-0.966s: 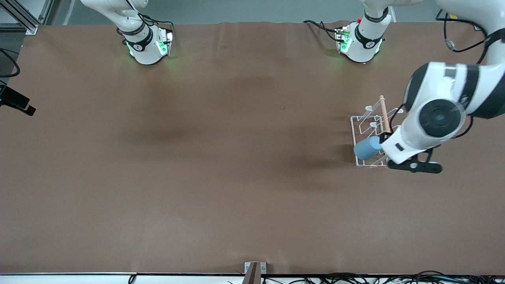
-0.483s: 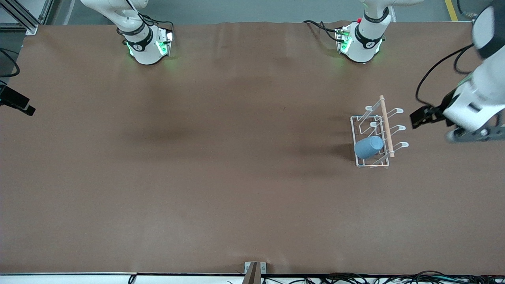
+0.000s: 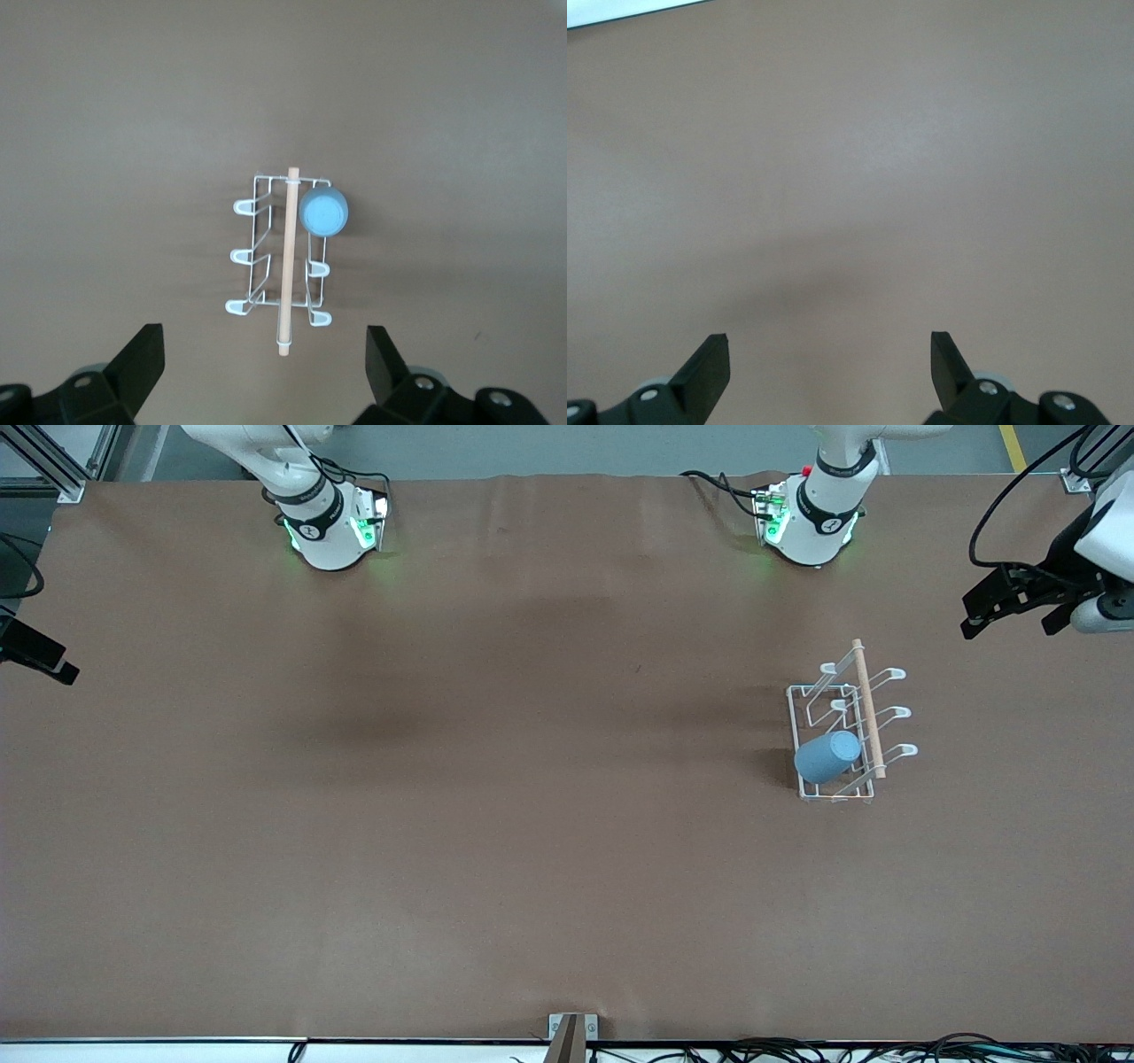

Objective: Hang cup on cup holder

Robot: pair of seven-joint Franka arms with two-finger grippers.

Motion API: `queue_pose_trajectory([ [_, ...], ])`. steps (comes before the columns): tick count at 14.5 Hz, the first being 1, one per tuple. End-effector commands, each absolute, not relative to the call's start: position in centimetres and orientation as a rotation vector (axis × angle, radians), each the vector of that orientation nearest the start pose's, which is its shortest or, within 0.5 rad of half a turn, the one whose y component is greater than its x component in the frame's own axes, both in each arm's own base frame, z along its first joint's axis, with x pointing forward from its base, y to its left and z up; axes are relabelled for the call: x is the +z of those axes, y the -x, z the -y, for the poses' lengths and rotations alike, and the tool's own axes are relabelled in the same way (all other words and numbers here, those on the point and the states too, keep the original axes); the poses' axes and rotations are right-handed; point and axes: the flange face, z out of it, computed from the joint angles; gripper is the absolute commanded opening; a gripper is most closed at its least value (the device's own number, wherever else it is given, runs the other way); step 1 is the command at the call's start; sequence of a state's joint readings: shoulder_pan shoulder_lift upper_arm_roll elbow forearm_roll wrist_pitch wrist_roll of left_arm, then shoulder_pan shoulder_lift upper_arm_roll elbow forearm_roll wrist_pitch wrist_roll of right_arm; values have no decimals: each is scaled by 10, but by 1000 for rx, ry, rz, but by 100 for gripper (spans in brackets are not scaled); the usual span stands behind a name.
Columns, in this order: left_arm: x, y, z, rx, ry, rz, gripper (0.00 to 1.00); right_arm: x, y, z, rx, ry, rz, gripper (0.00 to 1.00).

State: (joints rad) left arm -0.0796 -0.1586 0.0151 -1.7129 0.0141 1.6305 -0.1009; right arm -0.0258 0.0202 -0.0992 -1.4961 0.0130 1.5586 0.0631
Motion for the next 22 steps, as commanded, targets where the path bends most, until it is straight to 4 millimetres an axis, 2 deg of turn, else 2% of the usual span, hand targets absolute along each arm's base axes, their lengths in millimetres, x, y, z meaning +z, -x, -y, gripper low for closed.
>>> queue_pose_trajectory([
  [1, 663, -533, 33, -188, 3136, 31, 100, 652, -552, 68, -70, 3117, -282, 100],
  [3, 668, -548, 34, -160, 3132, 32, 100, 652, -552, 68, -73, 3117, -282, 100],
  [5, 668, -551, 30, -121, 3135, 44, 100, 652, -552, 68, -73, 3117, -280, 100],
  [7, 665, -549, 28, -94, 3141, 77, 100, 652, -553, 66, -73, 3118, -275, 100],
  [11, 654, -538, 43, -33, 3133, 61, 100, 652, -552, 66, -70, 3118, -275, 100],
  [13, 656, -535, 41, -45, 3133, 70, 100, 652, -552, 66, -70, 3118, -275, 100],
  [18, 657, -543, 35, -117, 3133, 123, 100, 651, -552, 67, -66, 3118, -275, 100],
  [22, 646, -534, 33, -143, 3135, 127, 100, 649, -550, 68, -30, 3117, -277, 100],
])
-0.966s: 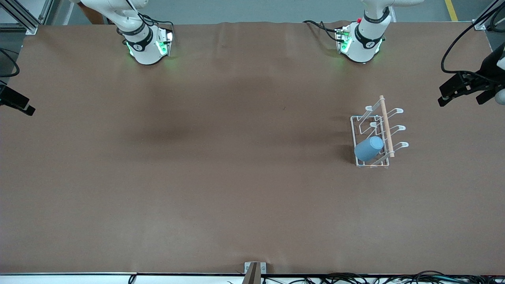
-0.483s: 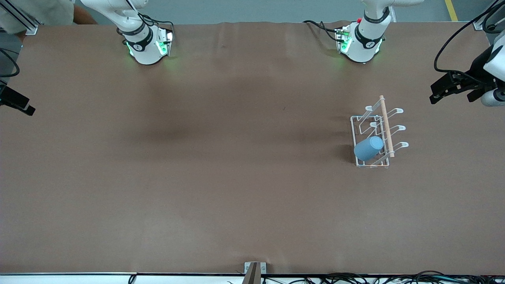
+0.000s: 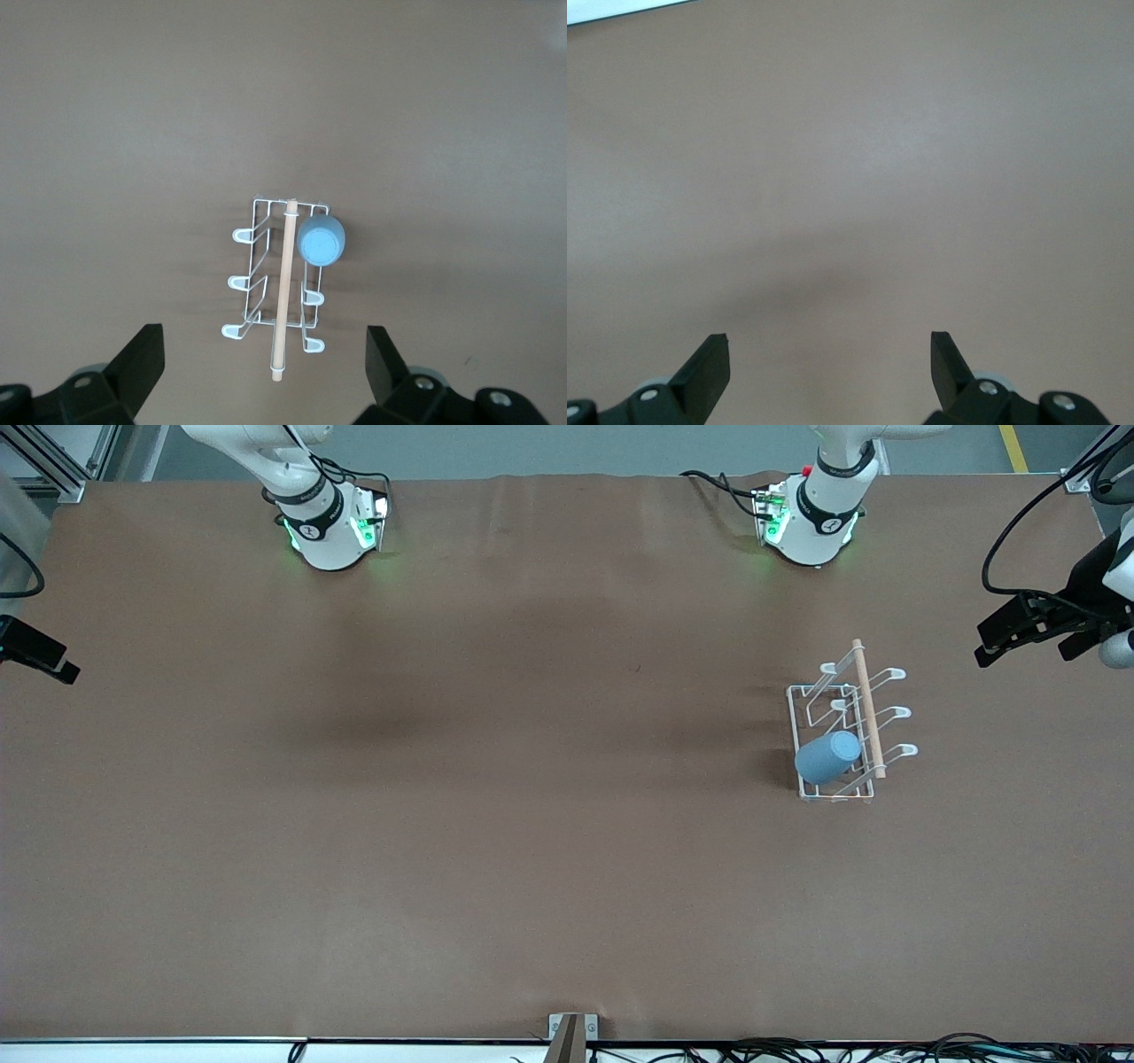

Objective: Hang cup on cup holder

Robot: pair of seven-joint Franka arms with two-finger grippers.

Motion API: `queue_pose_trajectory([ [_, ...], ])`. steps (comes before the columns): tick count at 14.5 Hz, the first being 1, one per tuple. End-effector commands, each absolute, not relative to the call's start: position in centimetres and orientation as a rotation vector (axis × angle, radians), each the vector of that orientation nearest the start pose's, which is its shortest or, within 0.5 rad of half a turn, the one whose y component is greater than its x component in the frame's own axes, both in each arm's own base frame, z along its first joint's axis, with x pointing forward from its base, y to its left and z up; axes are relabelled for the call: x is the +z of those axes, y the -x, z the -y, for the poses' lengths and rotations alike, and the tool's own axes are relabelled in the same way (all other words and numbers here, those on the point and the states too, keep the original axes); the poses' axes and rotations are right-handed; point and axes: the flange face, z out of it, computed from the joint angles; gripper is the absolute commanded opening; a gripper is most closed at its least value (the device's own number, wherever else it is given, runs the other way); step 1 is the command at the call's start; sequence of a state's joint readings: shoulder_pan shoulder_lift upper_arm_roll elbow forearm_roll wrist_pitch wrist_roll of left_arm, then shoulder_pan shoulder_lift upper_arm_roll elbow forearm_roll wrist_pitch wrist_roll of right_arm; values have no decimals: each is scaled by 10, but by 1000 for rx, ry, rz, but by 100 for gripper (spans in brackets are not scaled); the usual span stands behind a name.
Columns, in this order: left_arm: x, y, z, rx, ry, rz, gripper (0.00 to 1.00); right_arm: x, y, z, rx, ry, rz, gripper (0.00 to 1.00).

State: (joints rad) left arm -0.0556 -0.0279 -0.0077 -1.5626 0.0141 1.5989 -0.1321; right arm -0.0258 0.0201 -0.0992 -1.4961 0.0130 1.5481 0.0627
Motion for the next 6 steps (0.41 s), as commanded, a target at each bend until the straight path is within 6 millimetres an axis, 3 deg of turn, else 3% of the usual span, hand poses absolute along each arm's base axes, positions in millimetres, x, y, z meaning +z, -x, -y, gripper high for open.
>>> queue_pose_trajectory([
  [1, 646, -534, 32, -145, 3136, 127, 100, 648, -549, 67, -15, 3117, -277, 100],
  [6, 648, -534, 31, -145, 3138, 106, 100, 648, -549, 67, -15, 3117, -277, 100],
])
